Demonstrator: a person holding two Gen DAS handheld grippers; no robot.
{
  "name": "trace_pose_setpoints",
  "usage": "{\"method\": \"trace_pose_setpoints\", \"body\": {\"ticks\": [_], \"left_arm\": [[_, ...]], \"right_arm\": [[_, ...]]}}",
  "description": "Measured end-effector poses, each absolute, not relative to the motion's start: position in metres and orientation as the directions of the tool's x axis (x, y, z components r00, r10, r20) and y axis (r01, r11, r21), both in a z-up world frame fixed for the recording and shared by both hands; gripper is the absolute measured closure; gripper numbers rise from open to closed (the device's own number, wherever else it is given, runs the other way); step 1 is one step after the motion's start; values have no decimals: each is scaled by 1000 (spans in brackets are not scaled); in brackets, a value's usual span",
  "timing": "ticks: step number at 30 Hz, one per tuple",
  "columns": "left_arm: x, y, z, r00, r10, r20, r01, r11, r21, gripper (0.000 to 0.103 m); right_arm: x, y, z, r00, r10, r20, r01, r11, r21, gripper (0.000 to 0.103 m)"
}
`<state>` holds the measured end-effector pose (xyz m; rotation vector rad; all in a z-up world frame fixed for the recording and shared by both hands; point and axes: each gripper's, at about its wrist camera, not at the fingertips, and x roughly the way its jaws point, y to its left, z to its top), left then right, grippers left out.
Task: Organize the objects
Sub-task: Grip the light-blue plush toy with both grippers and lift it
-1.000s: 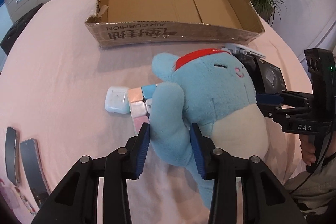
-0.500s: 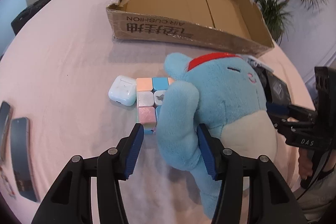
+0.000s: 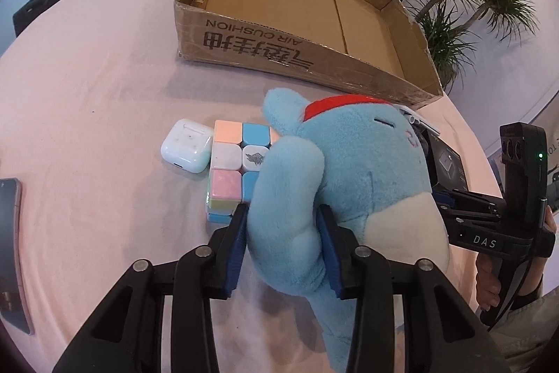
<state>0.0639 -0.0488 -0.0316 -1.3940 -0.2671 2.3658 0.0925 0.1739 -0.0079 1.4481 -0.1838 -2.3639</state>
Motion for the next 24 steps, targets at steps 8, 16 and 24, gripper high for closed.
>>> {"method": "trace_pose_setpoints", "body": {"ticks": [8,16,24], "left_arm": [[64,-51,-35,-444,400,-802,-204,-916,-344,61],[71,-42,-32,-462,385,-799,-225,-922,-314,76],[92,-41,-9,-486,404,-775,-259,-913,-314,77]], "right_arm": [[90,178,-12,-403,-400,-823,236,-914,329,69],[93,178,-13,-398,-420,-816,244,-906,347,75],[112,179,6,-435,-405,-804,267,-911,314,77]]}}
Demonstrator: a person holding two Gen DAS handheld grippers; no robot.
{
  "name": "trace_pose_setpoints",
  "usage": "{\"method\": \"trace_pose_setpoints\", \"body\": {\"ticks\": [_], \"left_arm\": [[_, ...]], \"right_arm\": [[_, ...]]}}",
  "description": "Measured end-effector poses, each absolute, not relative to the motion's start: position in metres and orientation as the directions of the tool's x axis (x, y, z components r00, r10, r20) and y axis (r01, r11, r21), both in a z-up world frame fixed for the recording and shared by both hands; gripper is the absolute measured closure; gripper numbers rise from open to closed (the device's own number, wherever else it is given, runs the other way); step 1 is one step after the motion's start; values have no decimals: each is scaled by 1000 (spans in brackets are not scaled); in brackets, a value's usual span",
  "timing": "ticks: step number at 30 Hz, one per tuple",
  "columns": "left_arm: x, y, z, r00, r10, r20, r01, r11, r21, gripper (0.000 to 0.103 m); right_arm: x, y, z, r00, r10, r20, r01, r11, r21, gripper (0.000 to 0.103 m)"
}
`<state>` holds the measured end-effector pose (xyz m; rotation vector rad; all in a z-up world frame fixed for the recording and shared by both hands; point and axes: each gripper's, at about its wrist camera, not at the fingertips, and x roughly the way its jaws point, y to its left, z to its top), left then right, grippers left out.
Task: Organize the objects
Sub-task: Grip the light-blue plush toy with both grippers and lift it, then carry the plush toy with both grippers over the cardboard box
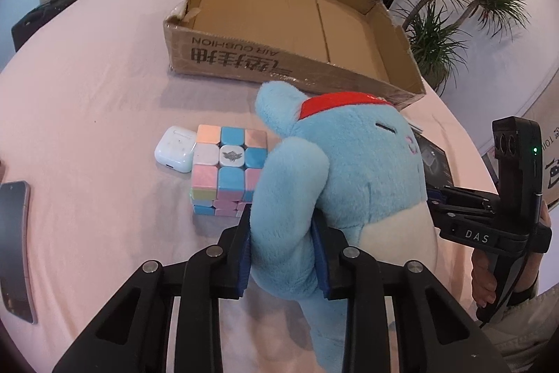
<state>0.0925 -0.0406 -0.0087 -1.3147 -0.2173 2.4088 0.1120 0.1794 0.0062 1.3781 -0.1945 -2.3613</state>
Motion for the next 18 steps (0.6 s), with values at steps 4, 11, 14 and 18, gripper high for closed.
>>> {"method": "trace_pose_setpoints", "body": {"ticks": [4,11,14,18], "left_arm": [[100,-36,4,-506,402,-763,-275,-914,-299,77],[107,-26,33,-544,423,-725,-326,-902,-283,77],[104,-21,43,-553,435,-711,-338,-897,-286,76],[101,-17,53,-564,444,-697,-357,-891,-279,76]], "right_arm": [[119,180,21,-470,-380,-797,269,-921,280,77],[130,190,47,-540,-355,-763,261,-933,249,77],[133,193,55,-563,-349,-749,253,-936,245,77],[131,190,66,-587,-332,-738,250,-942,225,77]]}}
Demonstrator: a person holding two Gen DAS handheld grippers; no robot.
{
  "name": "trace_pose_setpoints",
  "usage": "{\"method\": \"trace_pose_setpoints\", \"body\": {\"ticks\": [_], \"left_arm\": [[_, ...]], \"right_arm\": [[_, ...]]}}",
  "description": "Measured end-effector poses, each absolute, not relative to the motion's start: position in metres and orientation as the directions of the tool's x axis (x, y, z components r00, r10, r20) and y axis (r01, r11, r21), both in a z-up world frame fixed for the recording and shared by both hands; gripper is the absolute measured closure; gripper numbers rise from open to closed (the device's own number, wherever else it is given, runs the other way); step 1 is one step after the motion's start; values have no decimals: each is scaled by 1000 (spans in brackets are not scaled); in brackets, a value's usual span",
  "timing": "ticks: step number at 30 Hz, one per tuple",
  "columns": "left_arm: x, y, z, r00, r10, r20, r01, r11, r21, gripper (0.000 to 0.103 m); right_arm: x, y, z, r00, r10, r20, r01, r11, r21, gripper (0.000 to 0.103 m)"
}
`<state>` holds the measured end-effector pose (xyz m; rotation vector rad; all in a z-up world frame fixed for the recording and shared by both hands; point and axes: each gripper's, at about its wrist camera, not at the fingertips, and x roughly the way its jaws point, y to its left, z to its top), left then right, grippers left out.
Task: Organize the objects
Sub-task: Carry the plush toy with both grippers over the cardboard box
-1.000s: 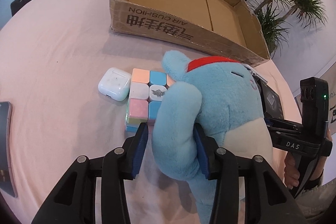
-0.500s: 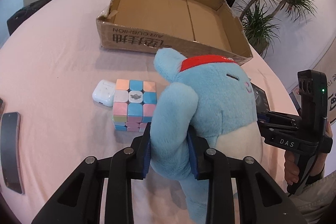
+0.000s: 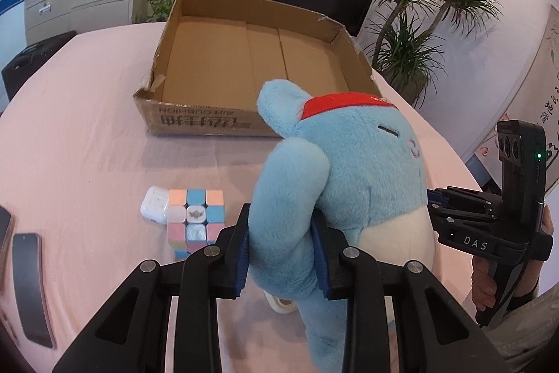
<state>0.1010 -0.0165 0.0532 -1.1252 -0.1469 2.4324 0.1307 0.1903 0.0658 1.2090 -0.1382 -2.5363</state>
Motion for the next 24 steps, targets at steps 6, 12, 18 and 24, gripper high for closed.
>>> {"method": "trace_pose_setpoints", "body": {"ticks": [6,12,18,24], "left_arm": [[90,-13,61,-570,454,-685,-376,-885,-274,76],[80,-12,70,-586,452,-673,-378,-887,-266,76],[73,-12,79,-602,444,-664,-381,-890,-250,76],[61,-11,86,-613,435,-659,-381,-894,-236,76]], "right_arm": [[134,195,75,-617,-299,-728,236,-953,191,77],[129,191,85,-632,-285,-721,237,-956,170,77],[118,188,91,-648,-276,-710,242,-958,152,77],[107,188,98,-658,-277,-701,249,-958,145,77]]}}
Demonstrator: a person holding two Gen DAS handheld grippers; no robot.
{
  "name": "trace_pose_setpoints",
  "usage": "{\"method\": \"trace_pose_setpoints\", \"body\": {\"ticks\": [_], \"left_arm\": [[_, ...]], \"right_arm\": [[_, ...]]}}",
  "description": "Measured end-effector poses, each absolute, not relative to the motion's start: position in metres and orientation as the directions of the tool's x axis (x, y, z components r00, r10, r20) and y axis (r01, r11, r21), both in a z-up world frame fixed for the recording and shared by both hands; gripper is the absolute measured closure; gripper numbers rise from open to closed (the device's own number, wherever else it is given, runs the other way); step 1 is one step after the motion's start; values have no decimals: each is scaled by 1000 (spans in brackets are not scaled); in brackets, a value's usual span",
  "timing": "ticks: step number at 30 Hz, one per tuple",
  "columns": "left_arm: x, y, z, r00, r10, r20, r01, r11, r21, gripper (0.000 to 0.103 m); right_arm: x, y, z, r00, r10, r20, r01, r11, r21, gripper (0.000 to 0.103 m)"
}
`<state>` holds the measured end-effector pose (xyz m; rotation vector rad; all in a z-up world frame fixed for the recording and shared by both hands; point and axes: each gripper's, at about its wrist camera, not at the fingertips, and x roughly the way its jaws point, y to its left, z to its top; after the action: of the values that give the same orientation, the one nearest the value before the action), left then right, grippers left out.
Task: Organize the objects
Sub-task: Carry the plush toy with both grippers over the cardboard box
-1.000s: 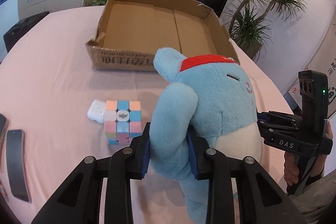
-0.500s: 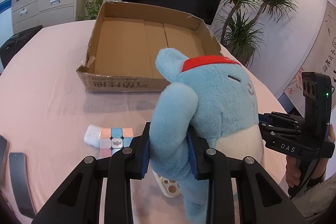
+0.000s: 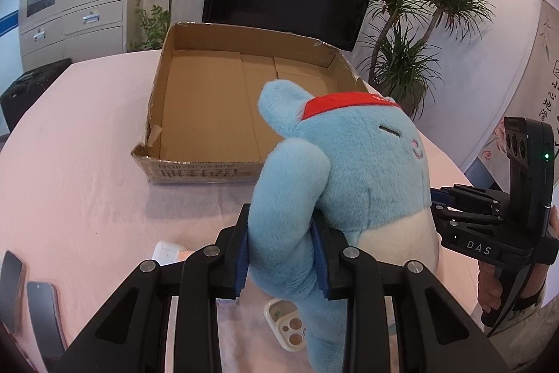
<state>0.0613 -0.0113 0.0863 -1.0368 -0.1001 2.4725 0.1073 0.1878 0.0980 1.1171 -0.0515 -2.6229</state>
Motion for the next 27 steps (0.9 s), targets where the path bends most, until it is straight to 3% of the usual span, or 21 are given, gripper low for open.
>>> {"method": "trace_pose_setpoints", "body": {"ticks": [27], "left_arm": [[-85,25,130,-670,430,-606,-425,-891,-161,76]], "right_arm": [[9,194,150,-775,-153,-613,192,-981,2,77]]}}
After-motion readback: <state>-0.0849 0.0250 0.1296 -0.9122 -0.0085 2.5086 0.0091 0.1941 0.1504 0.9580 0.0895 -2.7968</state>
